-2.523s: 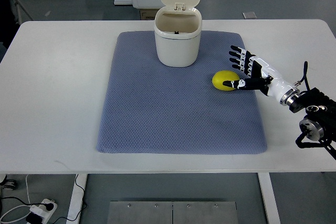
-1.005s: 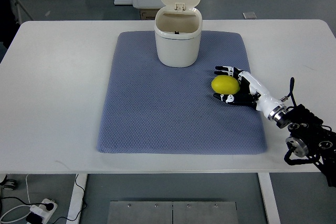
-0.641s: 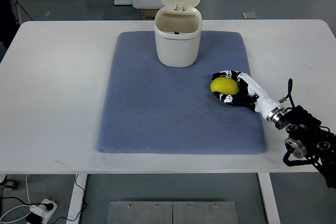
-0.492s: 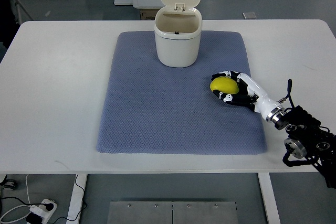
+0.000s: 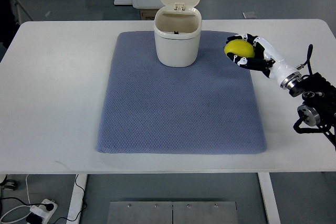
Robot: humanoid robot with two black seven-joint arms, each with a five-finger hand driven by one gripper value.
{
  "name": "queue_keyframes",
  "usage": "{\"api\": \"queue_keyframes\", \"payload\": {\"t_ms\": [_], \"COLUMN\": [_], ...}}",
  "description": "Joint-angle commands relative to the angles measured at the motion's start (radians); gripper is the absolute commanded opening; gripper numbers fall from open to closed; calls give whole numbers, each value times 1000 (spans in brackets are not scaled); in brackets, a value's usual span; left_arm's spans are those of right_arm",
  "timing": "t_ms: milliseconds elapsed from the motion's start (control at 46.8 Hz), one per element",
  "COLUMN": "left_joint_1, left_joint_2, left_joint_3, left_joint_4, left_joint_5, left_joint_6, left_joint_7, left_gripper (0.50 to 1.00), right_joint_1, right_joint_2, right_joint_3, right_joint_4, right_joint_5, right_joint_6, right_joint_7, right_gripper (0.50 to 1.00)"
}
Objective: Put lemon in trash with right hand
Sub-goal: 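Lift the lemon with the right hand and carry it over the bin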
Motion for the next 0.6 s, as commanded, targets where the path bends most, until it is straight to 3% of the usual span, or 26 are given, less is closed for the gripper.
{"api": "queue_keyframes", "payload": {"t_ms": [0, 577], "left_joint_1": [0, 0], "left_joint_2": [0, 0], "left_joint_3": [0, 0], "left_joint_4": [0, 0], "left_joint_5": [0, 0], "left_joint_6": [0, 0], "left_joint_7": [0, 0], "left_gripper": [1000, 1000], "right_joint_1": [32, 243], "right_joint_2": [-12, -16], "right_joint_3": [0, -41], "right_joint_4": [3, 16], "right_joint_5": [2, 1], "right_joint_6": [1, 1], "right_joint_7": [-21, -145], "right_gripper": [500, 500]}}
